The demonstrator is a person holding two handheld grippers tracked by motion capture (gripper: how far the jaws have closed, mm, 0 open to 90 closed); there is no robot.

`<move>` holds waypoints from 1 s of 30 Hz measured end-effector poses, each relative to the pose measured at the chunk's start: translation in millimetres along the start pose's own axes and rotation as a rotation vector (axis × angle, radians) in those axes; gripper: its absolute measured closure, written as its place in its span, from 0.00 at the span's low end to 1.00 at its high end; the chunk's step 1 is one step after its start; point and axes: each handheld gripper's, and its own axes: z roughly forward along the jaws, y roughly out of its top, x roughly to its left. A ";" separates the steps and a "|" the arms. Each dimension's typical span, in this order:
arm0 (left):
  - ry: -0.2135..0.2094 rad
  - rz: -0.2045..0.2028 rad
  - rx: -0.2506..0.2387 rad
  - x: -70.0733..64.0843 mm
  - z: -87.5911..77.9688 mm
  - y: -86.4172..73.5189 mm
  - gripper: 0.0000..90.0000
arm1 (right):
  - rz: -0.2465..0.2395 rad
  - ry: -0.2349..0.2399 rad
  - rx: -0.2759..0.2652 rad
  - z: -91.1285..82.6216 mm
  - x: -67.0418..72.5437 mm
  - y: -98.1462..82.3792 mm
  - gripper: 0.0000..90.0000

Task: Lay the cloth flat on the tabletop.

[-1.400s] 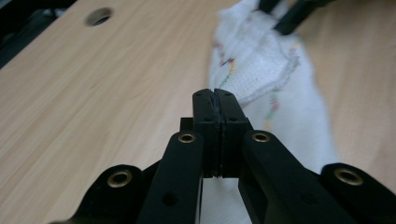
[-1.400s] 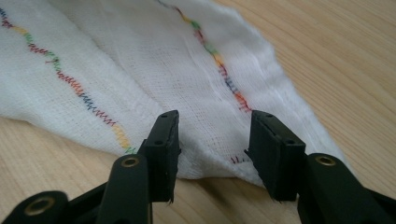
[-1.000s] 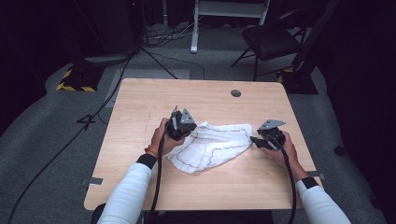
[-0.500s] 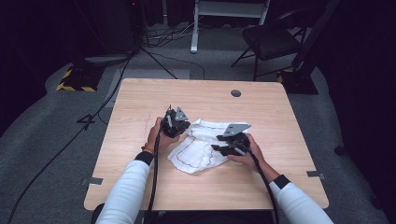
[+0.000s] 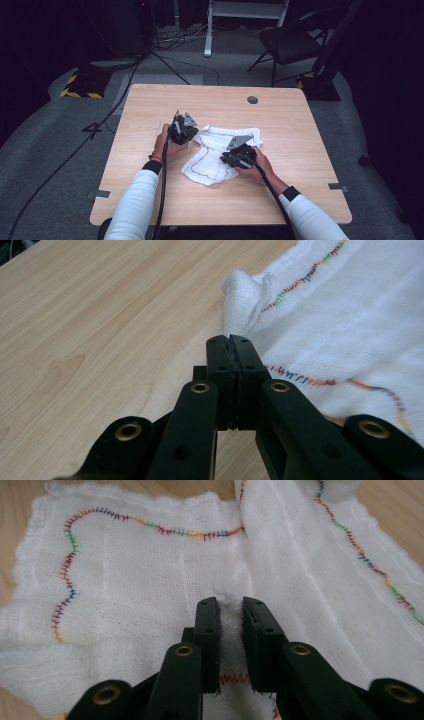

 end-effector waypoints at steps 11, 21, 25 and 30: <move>0.063 -0.052 0.048 18.7 -2.5 -11.8 0.98 | 0.026 -0.053 -0.117 -69.3 -11.4 -22.4 0.92; 0.075 -0.096 0.072 23.0 -4.2 -17.9 0.81 | 0.101 -0.132 -0.082 -120.0 -23.3 -76.3 0.91; 0.039 -0.135 0.026 13.8 -13.5 -12.1 0.51 | 0.144 -0.147 -0.025 -125.5 -21.2 -99.4 0.77; -0.036 -0.082 0.007 -13.8 -26.6 -4.8 0.33 | 0.171 -0.167 -0.004 -133.1 -19.7 -111.9 0.59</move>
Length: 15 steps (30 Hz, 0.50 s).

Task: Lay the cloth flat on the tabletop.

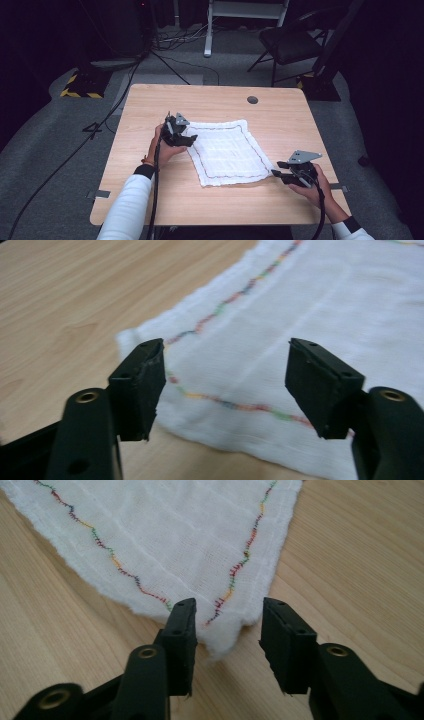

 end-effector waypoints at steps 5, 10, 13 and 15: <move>-0.084 0.084 -0.004 -40.8 -8.7 -3.9 0.26 | 0.024 -0.035 -0.047 -7.2 -7.6 7.5 0.50; -0.148 0.127 0.035 -68.3 -11.0 -11.4 0.26 | -0.029 -0.045 -0.076 -5.1 -7.7 24.9 0.46; -0.179 0.145 0.048 -76.7 -11.4 -16.2 0.26 | -0.031 -0.040 -0.088 1.0 -10.5 32.0 0.45; -0.180 0.156 0.068 -81.4 -8.7 -20.1 0.26 | -0.047 -0.041 -0.064 11.8 -13.6 31.9 0.43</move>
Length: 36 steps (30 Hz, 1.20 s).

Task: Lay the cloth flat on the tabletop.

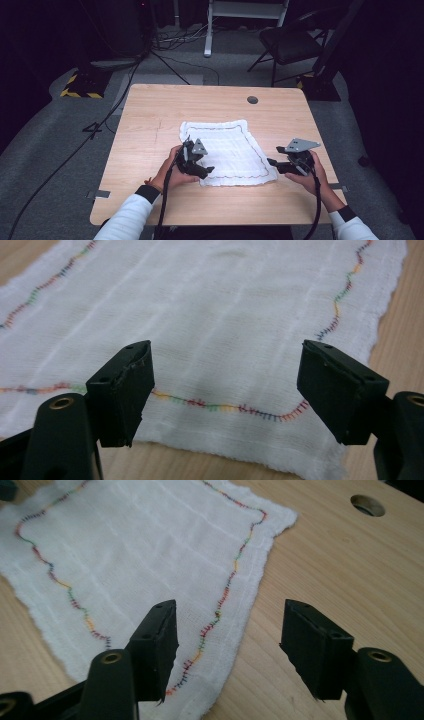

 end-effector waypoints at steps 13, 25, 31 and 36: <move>-0.009 -0.018 0.065 3.3 13.2 -14.1 0.28 | 0.073 -0.033 0.097 70.5 -20.4 -0.6 0.43; -0.044 -0.006 0.051 -13.1 2.3 -29.1 0.29 | 0.129 -0.016 0.102 41.4 -16.7 -27.1 0.42; -0.062 -0.007 0.061 -21.9 -4.2 -35.8 0.28 | 0.120 -0.022 0.123 22.0 -6.0 -39.8 0.41; -0.067 0.016 0.039 -26.2 -14.3 -35.9 0.25 | 0.108 -0.020 0.135 9.7 -1.1 -45.4 0.40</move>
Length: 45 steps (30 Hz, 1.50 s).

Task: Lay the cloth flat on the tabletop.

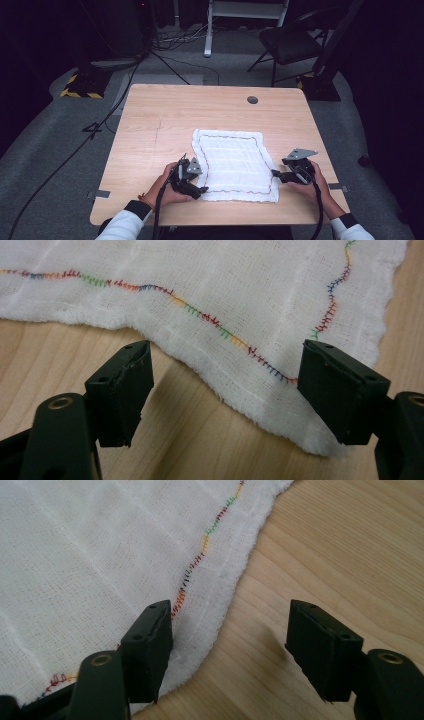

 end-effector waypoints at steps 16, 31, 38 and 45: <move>0.138 -0.036 -0.066 56.8 16.2 35.8 0.27 | -0.022 -0.076 -0.087 41.5 -19.4 71.5 0.50; 0.168 -0.118 -0.006 109.7 47.1 49.5 0.27 | 0.062 -0.222 -0.014 81.4 -53.7 81.7 0.53; 0.174 -0.125 0.000 119.8 49.0 53.8 0.25 | 0.107 -0.262 -0.007 83.8 -70.7 82.6 0.49; 0.173 -0.081 -0.013 100.5 23.5 37.8 0.23 | 0.103 -0.178 -0.065 61.3 -66.3 66.8 0.41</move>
